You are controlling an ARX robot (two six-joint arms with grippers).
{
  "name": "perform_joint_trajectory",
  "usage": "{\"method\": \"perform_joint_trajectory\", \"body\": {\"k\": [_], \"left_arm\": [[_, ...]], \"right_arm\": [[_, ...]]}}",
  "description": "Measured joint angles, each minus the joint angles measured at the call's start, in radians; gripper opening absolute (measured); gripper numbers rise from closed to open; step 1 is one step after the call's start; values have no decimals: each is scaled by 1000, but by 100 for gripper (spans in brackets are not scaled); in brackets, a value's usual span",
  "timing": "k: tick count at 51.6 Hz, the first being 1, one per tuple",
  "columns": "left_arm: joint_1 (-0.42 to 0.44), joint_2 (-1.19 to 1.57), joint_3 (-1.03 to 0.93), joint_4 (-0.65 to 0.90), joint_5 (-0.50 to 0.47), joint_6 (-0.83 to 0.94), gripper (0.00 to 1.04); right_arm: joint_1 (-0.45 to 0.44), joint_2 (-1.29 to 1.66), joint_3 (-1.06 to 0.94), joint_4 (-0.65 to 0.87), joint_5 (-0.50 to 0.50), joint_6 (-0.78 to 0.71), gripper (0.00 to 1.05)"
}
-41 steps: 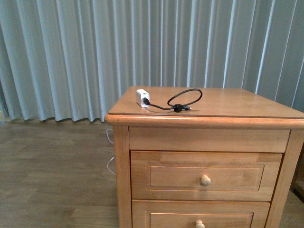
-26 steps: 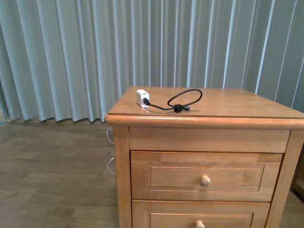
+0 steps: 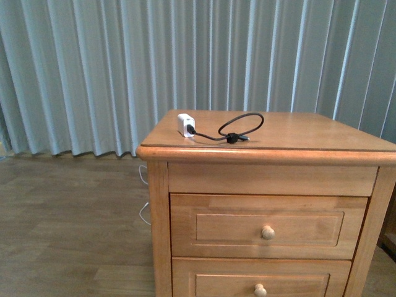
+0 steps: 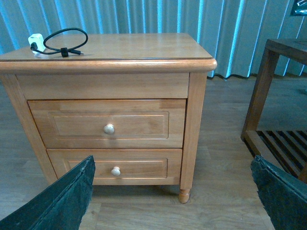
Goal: Put charger into drawer
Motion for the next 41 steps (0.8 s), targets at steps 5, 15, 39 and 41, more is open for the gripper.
{"method": "perform_joint_trajectory", "body": {"k": [5,15,39,41], "left_arm": [[0,0,0,0,0,0,99],[0,0,0,0,0,0,99],[0,0,0,0,0,0,99],[0,0,0,0,0,0,99]], "right_arm": [[7,6,2,-10,22,5,97],[83,317,60,77,173,75,97],[203,1367,369,731,167,71,97],[221,1451,414,750,169,71,97]]}}
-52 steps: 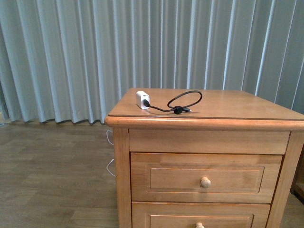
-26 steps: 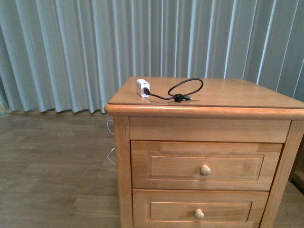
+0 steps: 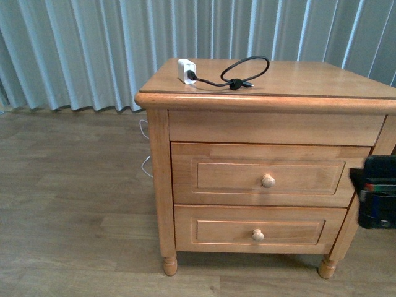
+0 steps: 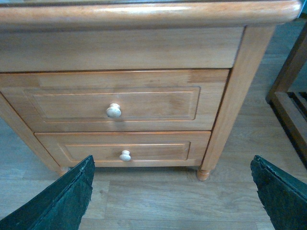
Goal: Put charger into drawer
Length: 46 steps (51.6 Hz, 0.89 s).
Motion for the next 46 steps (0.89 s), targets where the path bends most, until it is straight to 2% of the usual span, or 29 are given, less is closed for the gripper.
{"method": "perform_joint_trajectory", "body": {"k": [10,21,46], "left_arm": [[0,0,0,0,0,0,99],[0,0,0,0,0,0,99],[0,0,0,0,0,0,99]], "right_arm": [[68,346,211,37,17,4,97],[87,628,459,74,56,23,97],[90,827,713,39,66,48,97]]}}
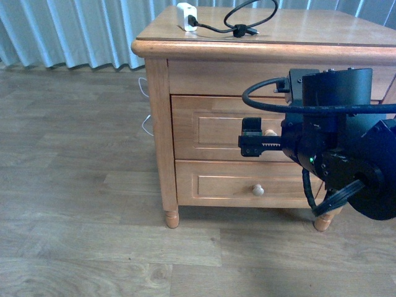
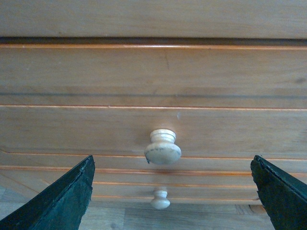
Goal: Put charger into drawer
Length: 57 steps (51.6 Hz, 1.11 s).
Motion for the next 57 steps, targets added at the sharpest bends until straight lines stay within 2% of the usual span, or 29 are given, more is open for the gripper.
{"method": "perform_joint_trajectory", "body": {"k": [18,54,57], "left_arm": [[0,0,0,0,0,0,99],[0,0,0,0,0,0,99],[0,0,0,0,0,0,99]], "right_arm": [[-15,103,94,-3,4,1,97],[-21,124,102,30,18,10,97],[-21,124,101,32,19,10,91]]}}
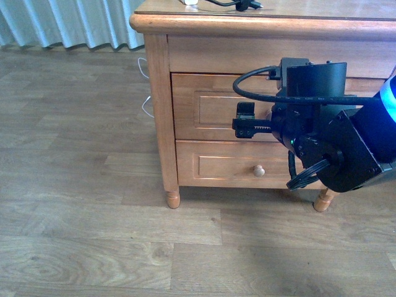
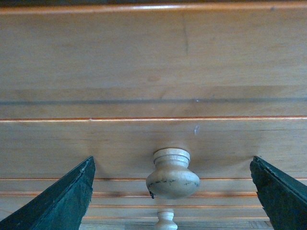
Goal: Put charger into drawer
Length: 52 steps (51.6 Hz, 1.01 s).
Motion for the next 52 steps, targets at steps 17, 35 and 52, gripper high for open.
{"method": "perform_joint_trajectory", "body": {"k": [17,35,52], "left_arm": [[0,0,0,0,0,0,99],[0,0,0,0,0,0,99],[0,0,0,0,0,0,99]], "right_arm": [[0,0,0,0,2,-3,44],[-1,-25,-28,-30,-28,14,23],[8,-169,-180,-160,-72,138,22]]}}
